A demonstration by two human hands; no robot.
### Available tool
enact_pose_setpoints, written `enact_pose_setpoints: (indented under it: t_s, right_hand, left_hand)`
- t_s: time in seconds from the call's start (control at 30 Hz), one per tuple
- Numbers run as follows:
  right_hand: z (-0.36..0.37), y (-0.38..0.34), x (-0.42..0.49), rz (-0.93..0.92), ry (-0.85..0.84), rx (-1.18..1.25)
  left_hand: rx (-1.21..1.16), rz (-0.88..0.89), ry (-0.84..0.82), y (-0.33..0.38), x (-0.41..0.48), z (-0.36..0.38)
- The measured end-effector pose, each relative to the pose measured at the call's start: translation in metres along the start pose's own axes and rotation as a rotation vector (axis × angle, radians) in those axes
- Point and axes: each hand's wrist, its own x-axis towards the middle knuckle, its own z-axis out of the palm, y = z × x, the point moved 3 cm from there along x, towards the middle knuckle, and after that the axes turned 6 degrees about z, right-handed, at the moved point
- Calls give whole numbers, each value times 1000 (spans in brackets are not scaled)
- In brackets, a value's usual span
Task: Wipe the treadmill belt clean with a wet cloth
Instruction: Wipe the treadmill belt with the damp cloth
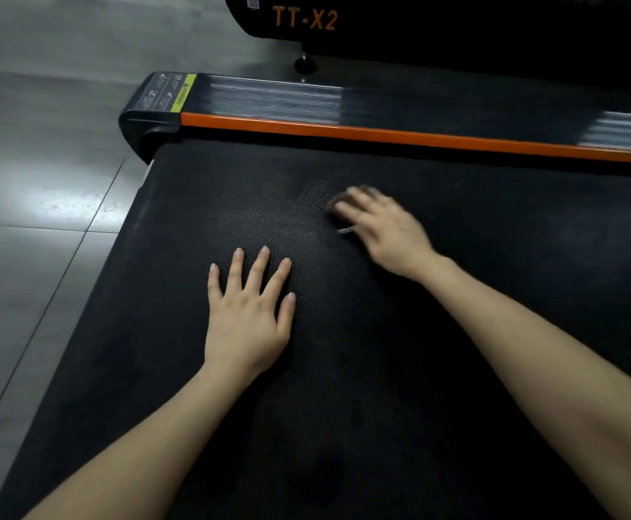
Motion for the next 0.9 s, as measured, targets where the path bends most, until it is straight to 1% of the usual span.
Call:
enact_pose_setpoints:
  t_s: [0.07,0.1,0.13,0.17,0.2,0.3,0.37,0.47,0.5,0.53,0.57,0.63,0.67,0.7,0.73,0.8,0.87,0.9]
  right_hand:
    - [-11,42,-6,339,53,-37]
    - [-13,49,-8,478,64,-44]
    - [-12,41,-11,547,79,-49]
    - [-8,23,-15,551,95,-46]
    - [-1,1,-21,501,101,-36]
    - [15,-73,-65,214,96,12]
    - [13,-104,-109,59,52,60]
    - [3,-102,-158,-131,-41,39]
    - [-1,-88,-165,-157,-27,-9]
    - [-7,-69,-168,-121,-10,-54]
    - [-13,-49,-168,-15,-1,-72]
    - [-23,-27,-164,337,-34,-49]
    - [-25,-32,-161,475,-31,-33]
    - [-24,-49,-160,524,-30,-33]
    - [-19,-75,-160,483,-16,-43]
    - [-3,-141,-169,246,-27,-22]
    - [5,-191,-194,-11,-100,41]
    - [4,-199,-205,-92,-163,89]
  left_hand:
    - [0,-2,0,2,1,0]
    - [-2,-5,3,3,1,-1]
    - [-5,-8,4,3,1,-1]
    - [-9,-12,2,2,2,-2]
    - [-13,-16,0,2,3,-2]
    - [-40,-29,8,0,2,-3]
    - [-103,-32,25,-2,4,-4]
    - [-255,-53,44,-7,1,-12]
    - [-296,-85,64,-12,-5,-17]
    - [-300,-121,86,-18,-14,-23]
    - [-268,-144,101,-25,-28,-27]
    - [-175,-146,84,-41,-59,-32]
    - [-132,-139,56,-48,-74,-33]
    - [-96,-131,20,-54,-86,-34]
    - [-69,-124,-12,-59,-94,-32]
    - [-31,-116,-57,-66,-103,-27]
    - [1,-99,-73,-69,-107,-22]
    - [15,-90,-67,-69,-108,-21]
